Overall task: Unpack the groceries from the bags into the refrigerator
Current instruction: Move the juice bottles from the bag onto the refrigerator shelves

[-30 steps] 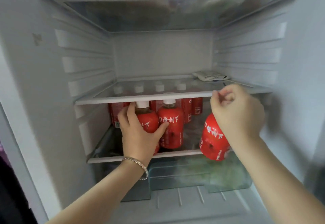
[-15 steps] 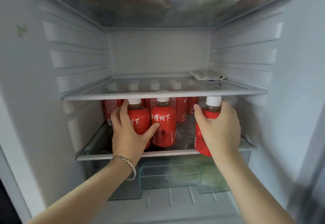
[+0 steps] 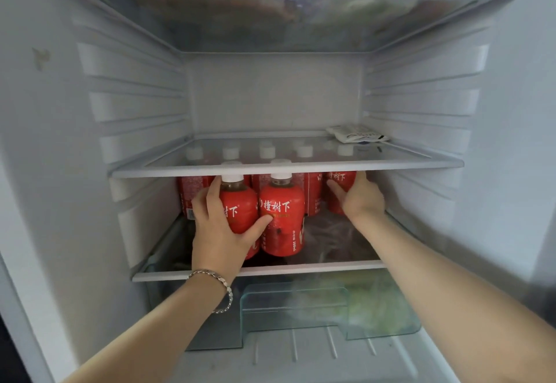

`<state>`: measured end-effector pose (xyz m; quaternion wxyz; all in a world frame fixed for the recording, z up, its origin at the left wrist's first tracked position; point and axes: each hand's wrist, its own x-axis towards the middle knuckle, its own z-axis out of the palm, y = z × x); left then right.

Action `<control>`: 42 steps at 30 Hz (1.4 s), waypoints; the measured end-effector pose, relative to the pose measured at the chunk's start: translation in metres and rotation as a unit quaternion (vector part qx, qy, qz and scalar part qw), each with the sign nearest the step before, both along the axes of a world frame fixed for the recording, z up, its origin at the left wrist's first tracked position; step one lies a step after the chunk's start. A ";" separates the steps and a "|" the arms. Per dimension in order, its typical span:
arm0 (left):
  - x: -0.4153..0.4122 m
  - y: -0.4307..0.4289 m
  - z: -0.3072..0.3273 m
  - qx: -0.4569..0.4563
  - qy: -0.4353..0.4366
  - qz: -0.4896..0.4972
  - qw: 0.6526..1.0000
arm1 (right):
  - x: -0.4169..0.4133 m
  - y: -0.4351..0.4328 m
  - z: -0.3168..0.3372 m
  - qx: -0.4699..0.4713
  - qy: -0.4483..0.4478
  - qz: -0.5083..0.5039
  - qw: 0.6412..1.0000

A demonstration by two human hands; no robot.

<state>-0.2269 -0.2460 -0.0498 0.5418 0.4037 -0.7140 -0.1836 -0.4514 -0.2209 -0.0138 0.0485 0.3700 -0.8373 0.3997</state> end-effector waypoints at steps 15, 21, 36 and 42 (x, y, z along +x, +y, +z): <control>0.014 0.007 0.008 -0.022 -0.075 -0.037 0.996 | 0.112 0.038 0.004 -0.049 -0.106 0.337 0.934; 0.022 -0.007 0.009 -0.053 -0.152 0.121 0.979 | 0.120 0.023 -0.004 -0.068 -0.032 0.313 0.947; 0.040 -0.024 0.014 0.030 -0.336 0.181 0.924 | 0.156 -0.040 -0.021 -0.019 0.030 0.265 0.964; 0.043 -0.023 0.017 0.072 -0.329 0.126 0.933 | 0.160 -0.037 -0.017 0.020 -0.020 0.244 0.969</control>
